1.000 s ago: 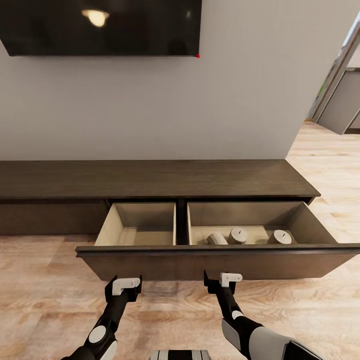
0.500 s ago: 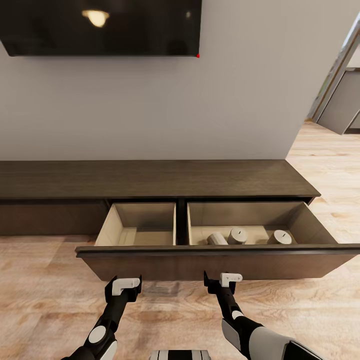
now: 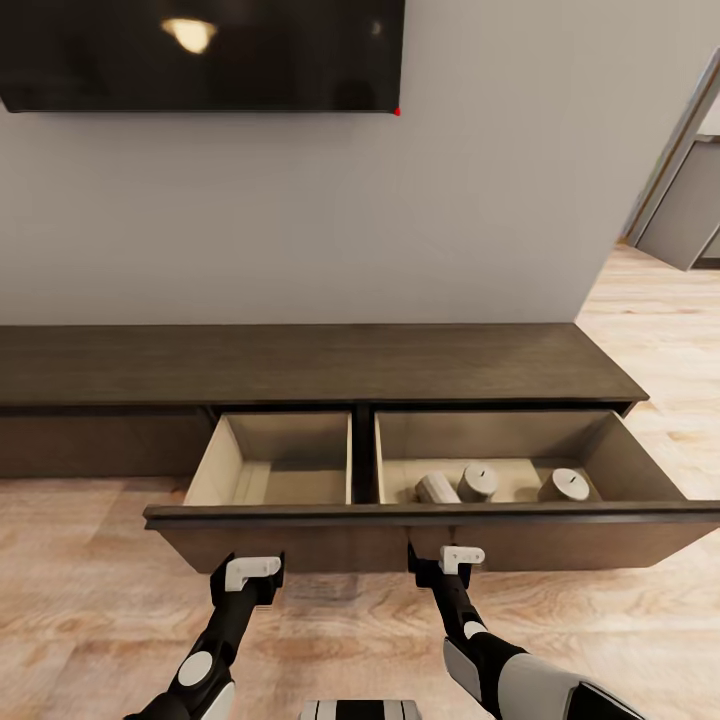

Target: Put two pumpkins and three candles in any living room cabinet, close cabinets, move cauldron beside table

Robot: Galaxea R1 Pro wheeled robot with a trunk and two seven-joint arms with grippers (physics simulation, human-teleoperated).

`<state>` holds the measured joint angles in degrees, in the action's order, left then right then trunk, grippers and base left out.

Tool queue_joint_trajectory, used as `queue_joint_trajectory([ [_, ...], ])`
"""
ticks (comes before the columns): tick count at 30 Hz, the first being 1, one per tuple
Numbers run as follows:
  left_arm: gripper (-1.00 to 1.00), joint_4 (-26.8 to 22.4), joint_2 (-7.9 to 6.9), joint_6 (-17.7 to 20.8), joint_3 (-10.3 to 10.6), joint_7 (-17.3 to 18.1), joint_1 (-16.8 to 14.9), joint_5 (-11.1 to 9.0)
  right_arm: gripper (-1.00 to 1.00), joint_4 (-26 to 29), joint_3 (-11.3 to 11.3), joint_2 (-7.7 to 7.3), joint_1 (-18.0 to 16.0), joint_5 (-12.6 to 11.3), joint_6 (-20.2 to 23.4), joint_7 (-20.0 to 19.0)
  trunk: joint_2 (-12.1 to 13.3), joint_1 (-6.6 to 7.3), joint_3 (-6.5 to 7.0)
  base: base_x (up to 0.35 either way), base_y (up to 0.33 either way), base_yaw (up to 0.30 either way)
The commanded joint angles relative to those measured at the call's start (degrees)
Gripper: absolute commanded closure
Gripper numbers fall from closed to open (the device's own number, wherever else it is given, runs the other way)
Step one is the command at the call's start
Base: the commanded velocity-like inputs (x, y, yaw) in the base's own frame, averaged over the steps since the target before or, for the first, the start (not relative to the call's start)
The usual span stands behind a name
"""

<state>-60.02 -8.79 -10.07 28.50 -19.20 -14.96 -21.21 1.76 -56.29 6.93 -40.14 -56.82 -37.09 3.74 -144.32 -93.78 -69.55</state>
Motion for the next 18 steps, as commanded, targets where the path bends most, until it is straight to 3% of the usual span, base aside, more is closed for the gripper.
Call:
queue_joint_trajectory([
  [1,-1.0,0.0,-0.09,-0.3,0.3,-0.4,-0.1,-0.6,-1.0,0.0,-0.5,0.01,0.0,-0.1,-0.1,0.4,0.0,-0.01,-0.04,0.154,0.0,0.0],
  [18,-1.0,0.0,-0.17,-0.4,0.3,-0.3,-0.1,-0.6,-1.0,0.0,-0.5,0.01,0.0,-0.1,-0.1,0.4,0.0,-0.01,-0.04,0.081,0.0,0.0],
])
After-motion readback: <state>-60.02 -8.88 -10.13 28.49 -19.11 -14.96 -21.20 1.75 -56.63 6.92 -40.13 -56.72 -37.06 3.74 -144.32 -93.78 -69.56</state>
